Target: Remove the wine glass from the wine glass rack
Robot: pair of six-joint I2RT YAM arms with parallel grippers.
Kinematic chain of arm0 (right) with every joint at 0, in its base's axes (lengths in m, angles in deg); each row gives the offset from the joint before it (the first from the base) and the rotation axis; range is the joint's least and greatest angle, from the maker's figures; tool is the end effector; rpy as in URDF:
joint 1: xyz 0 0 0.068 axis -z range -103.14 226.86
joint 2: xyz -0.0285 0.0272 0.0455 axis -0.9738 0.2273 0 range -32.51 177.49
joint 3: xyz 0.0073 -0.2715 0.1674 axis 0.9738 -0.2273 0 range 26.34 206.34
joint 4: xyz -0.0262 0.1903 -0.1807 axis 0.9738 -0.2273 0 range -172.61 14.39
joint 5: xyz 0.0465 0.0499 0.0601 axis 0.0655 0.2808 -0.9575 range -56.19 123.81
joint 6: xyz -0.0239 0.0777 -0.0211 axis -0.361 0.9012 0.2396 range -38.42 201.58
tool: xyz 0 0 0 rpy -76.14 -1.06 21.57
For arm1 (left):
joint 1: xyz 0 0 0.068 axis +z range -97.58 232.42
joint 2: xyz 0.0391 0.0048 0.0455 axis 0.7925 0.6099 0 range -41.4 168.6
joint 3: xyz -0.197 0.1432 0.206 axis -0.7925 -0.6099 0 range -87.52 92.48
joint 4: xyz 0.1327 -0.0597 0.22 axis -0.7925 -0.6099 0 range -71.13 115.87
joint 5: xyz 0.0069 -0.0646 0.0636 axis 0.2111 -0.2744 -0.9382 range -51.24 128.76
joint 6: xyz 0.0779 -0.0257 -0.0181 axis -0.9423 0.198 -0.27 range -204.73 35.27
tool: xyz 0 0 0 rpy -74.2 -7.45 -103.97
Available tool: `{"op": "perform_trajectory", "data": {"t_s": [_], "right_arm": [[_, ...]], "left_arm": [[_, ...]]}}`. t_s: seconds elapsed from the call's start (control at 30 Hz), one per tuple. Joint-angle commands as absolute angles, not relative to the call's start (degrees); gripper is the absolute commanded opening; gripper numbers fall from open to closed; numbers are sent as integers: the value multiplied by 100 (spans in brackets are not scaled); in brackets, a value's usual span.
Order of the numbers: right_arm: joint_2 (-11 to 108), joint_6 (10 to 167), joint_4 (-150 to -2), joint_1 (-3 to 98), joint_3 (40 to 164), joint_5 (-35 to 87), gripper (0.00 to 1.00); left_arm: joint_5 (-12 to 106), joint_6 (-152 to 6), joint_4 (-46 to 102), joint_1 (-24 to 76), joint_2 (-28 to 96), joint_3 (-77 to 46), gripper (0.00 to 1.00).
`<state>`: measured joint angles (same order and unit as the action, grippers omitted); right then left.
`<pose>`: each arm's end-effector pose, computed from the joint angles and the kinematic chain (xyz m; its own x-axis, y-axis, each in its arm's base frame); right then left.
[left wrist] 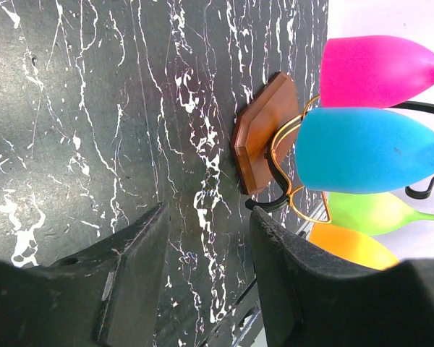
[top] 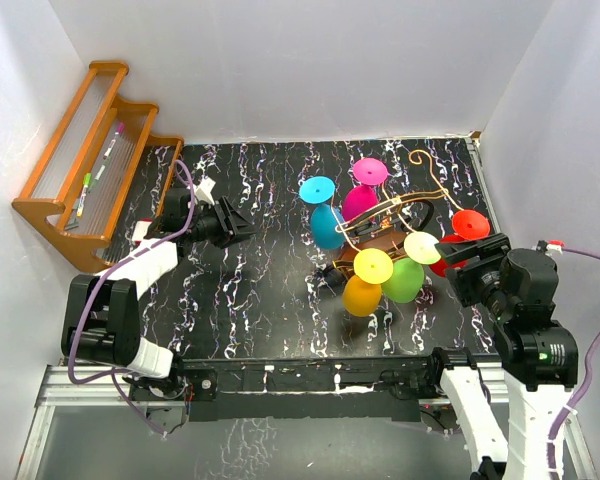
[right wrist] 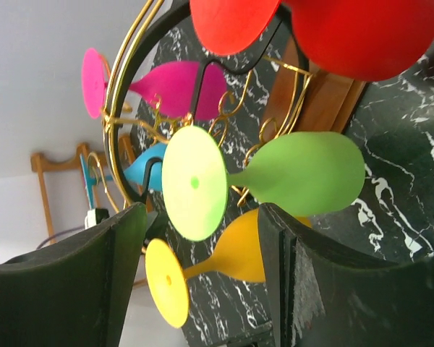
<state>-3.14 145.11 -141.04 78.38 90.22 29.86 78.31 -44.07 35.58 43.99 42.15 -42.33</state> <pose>0.0450 0.0038 0.3802 -0.2581 0.9002 -0.3507 0.4452 0.4330 0.7838 0.3207 -0.0950 0.2539 -0.7936 -0.3903 -0.4668 0.1961 0.5622 -0.8034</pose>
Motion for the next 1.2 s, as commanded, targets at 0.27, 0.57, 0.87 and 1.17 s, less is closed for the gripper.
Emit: {"op": "perform_trajectory", "data": {"t_s": [0.27,0.57,0.87,1.17], "right_arm": [[-40,15135,-13918,7592,9064,5003,60],[-31,15250,-13367,7554,8629,5532,59],[105,15273,-12703,7554,8339,5867,59],[239,15417,-12571,7554,8227,6095,51]], "left_arm": [[7837,-4555,3468,4390,4005,-4115,46],[7859,-4529,3492,4390,4057,-4114,46],[7865,-4526,3497,4390,4091,-4119,46],[7891,-4509,3506,4390,4122,-4109,46]]}}
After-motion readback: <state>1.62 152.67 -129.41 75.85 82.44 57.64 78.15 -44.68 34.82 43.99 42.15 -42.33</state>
